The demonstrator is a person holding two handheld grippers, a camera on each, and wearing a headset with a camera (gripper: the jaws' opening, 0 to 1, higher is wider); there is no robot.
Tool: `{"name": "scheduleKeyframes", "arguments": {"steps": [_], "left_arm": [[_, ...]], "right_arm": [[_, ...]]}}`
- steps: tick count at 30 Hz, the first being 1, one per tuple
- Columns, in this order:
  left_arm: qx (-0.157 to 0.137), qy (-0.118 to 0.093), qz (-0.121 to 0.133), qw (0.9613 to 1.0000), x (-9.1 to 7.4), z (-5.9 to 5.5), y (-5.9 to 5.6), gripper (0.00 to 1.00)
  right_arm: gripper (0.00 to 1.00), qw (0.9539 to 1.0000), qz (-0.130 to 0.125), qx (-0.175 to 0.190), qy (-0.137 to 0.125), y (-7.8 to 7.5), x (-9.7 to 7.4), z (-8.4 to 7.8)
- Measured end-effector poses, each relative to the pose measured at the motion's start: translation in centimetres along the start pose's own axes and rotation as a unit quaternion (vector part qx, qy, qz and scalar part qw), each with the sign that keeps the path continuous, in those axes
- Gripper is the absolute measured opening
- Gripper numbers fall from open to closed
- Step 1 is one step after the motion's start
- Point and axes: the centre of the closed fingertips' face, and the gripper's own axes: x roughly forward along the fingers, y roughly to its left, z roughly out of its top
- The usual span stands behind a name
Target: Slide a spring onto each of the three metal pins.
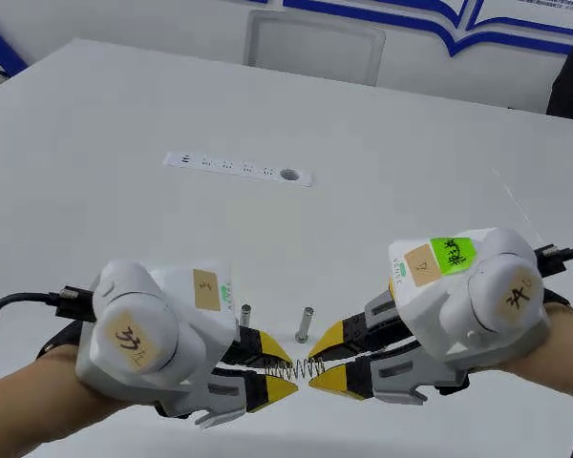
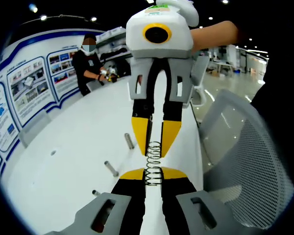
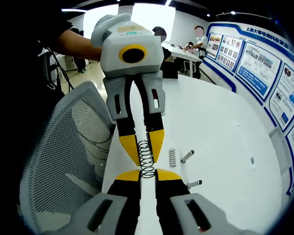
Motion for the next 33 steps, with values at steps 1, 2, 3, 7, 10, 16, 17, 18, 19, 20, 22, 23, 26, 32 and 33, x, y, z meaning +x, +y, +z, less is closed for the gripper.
{"name": "scheduleKeyframes", "arguments": {"steps": [1,2,3,7,10,16,17,18,19,20,22,23,26,32,33], "left_arm": [[0.001,0.002,-0.001,1.0,0.0,-0.1,0.0,0.1],[0.002,0.003,-0.001,1.0,0.1,-0.2,-0.1,0.1],[0.005,0.005,0.0,1.0,0.1,-0.3,-0.1,0.1],[0.003,0.005,0.001,1.0,0.1,-0.4,-0.1,0.1],[0.004,0.008,0.002,1.0,0.2,-0.5,0.0,0.1],[0.005,0.015,0.008,0.9998,0.3,-0.7,0.3,0.1],[0.003,0.015,0.008,0.9998,0.3,-0.8,0.3,0.1],[-0.002,0.016,0.006,0.9999,0.3,-0.8,0.3,0.1],[-0.001,0.017,0.006,0.9998,0.3,-0.9,0.3,0.1],[-0.001,0.017,0.006,0.9998,0.3,-1.0,0.3,0.1],[-0.002,0.017,0.006,0.9998,0.4,-1.1,0.3,0.1],[-0.003,0.017,0.006,0.9998,0.4,-1.1,0.3,0.1],[-0.004,0.016,0.008,0.9998,0.3,-1.1,0.4,0.1],[-0.013,0.009,0.012,0.9998,0.0,-1.0,0.6,0.1],[-0.018,0.006,0.012,0.9997,0.0,-0.9,0.6,0.1]], "right_arm": [[0.11,1.0,0.002,0.002,-0.004,0.1,0.0,0.2],[0.11,1.0,0.004,0.004,-0.008,0.2,-0.1,0.3],[0.11,0.9999,0.005,0.005,-0.012,0.2,-0.1,0.5],[0.11,0.9999,0.008,0.004,-0.015,0.5,-0.3,1.1],[0.11,0.9989,0.01,0.016,-0.042,0.4,-0.5,2.3],[0.11,0.9985,0.008,0.031,-0.045,0.1,-0.1,2.6],[0.11,0.9983,0.008,0.034,-0.046,0.1,0.0,2.6],[0.11,0.9983,0.009,0.033,-0.046,0.2,0.1,2.6],[0.11,0.9984,0.01,0.032,-0.045,0.2,0.2,2.6],[0.11,0.9984,0.01,0.032,-0.046,0.2,0.3,2.7],[0.11,0.9981,0.011,0.035,-0.049,0.2,0.4,2.8],[0.11,0.9978,0.011,0.039,-0.053,0.2,0.5,3.0],[0.11,0.9976,0.01,0.041,-0.055,0.1,0.7,3.2],[0.11,0.9965,0.004,0.052,-0.066,0.0,0.7,3.7],[0.11,0.9962,0.003,0.053,-0.069,-0.1,0.7,3.9]]}}
